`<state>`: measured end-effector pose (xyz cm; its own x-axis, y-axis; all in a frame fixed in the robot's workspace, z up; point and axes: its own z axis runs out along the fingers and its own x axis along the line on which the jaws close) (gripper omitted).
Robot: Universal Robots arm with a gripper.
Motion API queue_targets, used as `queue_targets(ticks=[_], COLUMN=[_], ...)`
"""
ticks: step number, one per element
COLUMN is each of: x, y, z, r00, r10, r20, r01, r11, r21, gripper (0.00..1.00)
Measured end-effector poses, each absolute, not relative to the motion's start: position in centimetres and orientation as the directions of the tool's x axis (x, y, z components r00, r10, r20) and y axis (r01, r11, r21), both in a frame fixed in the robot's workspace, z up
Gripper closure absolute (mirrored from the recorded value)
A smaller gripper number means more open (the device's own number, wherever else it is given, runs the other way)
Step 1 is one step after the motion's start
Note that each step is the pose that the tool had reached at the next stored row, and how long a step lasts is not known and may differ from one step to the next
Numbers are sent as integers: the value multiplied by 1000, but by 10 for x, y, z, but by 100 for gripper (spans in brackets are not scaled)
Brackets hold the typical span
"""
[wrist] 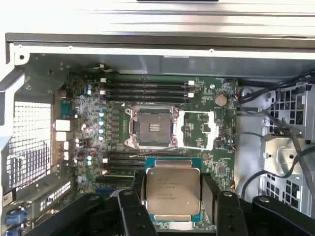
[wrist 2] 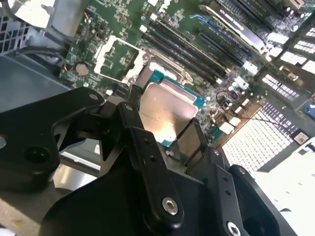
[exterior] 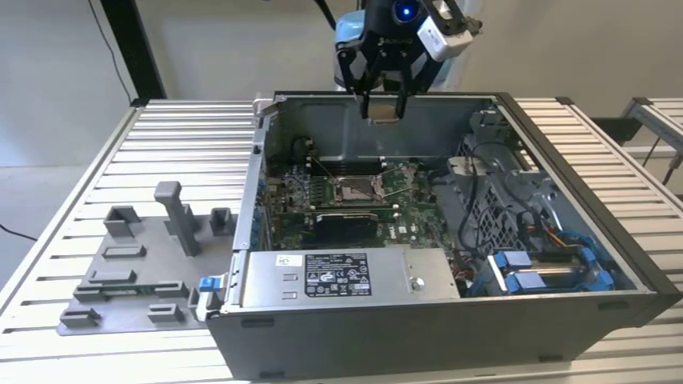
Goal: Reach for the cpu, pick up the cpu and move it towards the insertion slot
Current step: 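Pick up the cpu and move it towards the insertion slot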
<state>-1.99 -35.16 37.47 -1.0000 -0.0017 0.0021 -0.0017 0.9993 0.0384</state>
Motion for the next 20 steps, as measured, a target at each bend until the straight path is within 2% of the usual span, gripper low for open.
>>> queue_targets(ticks=[20], x=[-29], y=[-317], z=[369], r00=[-999], r10=[46], r20=[2], r01=[46], r11=[998], r21=[38], gripper=[100])
